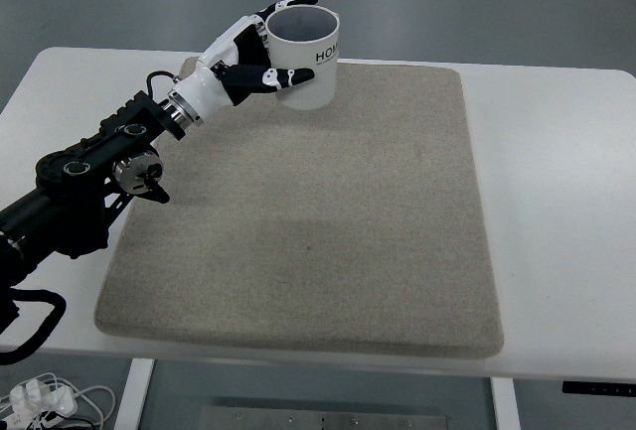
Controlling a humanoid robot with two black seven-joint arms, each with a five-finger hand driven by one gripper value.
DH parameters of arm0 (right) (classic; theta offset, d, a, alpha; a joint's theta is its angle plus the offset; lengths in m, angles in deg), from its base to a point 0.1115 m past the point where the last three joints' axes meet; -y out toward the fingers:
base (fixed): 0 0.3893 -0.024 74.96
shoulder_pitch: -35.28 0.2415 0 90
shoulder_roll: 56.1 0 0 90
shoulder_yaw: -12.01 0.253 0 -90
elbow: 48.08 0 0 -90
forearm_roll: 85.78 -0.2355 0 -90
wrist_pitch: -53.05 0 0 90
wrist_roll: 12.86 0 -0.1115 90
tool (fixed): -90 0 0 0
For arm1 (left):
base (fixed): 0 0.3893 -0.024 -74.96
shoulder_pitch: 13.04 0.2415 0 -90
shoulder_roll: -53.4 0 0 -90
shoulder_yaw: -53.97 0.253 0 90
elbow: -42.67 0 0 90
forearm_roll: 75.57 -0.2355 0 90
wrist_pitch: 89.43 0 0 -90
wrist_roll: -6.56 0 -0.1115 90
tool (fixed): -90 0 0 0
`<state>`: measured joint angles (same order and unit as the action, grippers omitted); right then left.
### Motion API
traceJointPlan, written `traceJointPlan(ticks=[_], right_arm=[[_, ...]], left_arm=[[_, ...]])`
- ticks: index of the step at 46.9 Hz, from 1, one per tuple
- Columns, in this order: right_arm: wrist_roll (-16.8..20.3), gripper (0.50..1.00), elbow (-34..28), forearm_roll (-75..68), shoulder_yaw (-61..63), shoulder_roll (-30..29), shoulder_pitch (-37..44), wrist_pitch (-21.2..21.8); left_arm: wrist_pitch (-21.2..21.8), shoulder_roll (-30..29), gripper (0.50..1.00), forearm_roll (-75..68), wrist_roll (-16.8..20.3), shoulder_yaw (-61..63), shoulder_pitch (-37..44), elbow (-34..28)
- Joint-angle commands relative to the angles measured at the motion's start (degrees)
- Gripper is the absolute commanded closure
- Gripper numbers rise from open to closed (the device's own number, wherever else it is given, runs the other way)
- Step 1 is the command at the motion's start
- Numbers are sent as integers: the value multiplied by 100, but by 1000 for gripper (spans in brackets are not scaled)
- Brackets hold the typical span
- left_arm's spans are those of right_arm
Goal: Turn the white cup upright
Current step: 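Lower the upright cup onto the mat with the left hand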
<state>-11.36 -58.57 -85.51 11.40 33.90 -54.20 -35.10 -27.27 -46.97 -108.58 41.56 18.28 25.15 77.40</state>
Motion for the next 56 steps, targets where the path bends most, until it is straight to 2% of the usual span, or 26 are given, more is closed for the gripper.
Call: traceJointPlan(ticks=[1, 12, 27, 40, 48, 54, 56], right_arm=[[0, 548, 3, 0, 0, 0, 0, 0], [0, 548, 3, 0, 0, 0, 0, 0], [0, 548, 3, 0, 0, 0, 0, 0], [0, 548, -6, 0, 0, 0, 0, 0], [0, 548, 3, 0, 0, 0, 0, 0], [0, 548, -6, 0, 0, 0, 0, 0], [0, 548, -6, 0, 0, 0, 0, 0]], left_arm=[[155, 44, 1000, -4, 0, 35, 21, -36], [471, 79, 1000, -91, 0, 97, 267, -54], [1438, 387, 1000, -1067, 0, 97, 558, -168], [1553, 413, 1000, -1085, 0, 123, 637, -186], [1640, 466, 984, -1076, 0, 440, 645, -247], [1684, 492, 862, -1058, 0, 449, 637, -247], [1719, 501, 755, -1015, 0, 440, 637, -247]])
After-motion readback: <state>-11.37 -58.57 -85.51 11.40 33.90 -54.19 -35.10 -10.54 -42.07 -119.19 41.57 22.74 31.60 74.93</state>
